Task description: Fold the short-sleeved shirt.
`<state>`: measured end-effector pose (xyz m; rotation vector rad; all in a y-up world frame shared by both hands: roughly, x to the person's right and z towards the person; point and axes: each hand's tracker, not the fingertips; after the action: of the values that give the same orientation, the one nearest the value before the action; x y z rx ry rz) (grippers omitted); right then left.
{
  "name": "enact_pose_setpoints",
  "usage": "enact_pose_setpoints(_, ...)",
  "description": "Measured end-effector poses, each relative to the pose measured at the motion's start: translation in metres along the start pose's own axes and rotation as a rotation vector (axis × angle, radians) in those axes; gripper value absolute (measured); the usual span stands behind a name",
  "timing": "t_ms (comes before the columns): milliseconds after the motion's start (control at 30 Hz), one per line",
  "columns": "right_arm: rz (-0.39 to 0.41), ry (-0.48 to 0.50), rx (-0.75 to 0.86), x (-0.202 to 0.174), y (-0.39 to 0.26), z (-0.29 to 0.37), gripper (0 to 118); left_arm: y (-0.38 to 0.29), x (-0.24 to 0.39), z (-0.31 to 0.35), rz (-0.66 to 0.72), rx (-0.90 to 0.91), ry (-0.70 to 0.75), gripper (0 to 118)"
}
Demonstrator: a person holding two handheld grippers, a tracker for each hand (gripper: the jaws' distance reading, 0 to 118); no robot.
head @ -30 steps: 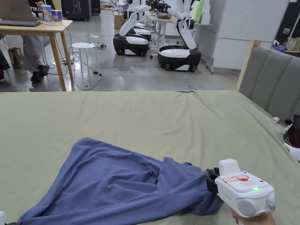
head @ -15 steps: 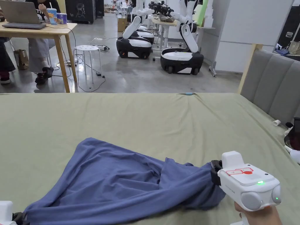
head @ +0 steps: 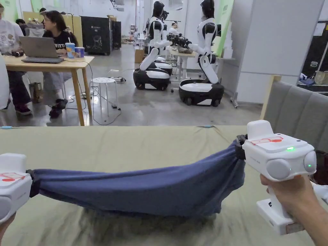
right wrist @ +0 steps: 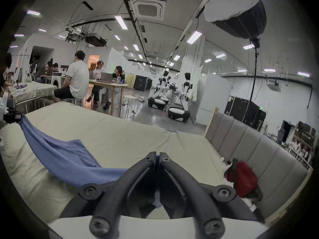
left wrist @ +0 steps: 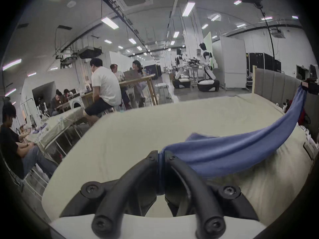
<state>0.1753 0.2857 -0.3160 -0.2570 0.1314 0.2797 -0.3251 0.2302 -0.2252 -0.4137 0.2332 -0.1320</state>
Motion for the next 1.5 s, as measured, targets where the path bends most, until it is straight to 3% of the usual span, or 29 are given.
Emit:
enact_pose_setpoints(300,0.028,-0.047,0.103,0.023,0.089,0.021,3,0.092,-0.009,0.017,-0.02,0.112,0.052,3)
enact_pose_setpoints(400,-0.141,-0.033,0.179,0.039,0.113,0.03,2,0.123,-0.013,0.021,-0.019,0.145,0.081,3)
enact_pose_setpoints(433,-0.138,-0.039,0.166,0.041,0.121,0.027,2,0.133,-0.014,0.021,-0.023,0.147,0.086,3)
enact_pose_setpoints(533,-0.016,-0.098,0.162,0.034,0.139,0.017,2,0.16,-0.015,0.016,-0.031,0.152,0.102,3)
enact_pose_setpoints(767,0.047,-0.171,0.182,0.02,0.185,-0.017,3,0.207,-0.014,-0.01,-0.056,0.169,0.181,3)
enact_pose_setpoints(1033,0.087,-0.271,0.304,0.02,0.264,-0.046,3,0.268,-0.028,-0.031,0.02,0.238,0.235,3)
enact_pose_setpoints(1300,0.091,-0.285,0.407,0.024,0.327,-0.063,2,0.312,-0.039,-0.044,0.07,0.277,0.253,3)
enact_pose_setpoints(1500,0.093,-0.268,0.389,0.02,0.298,-0.098,2,0.292,-0.03,-0.077,0.047,0.248,0.264,3)
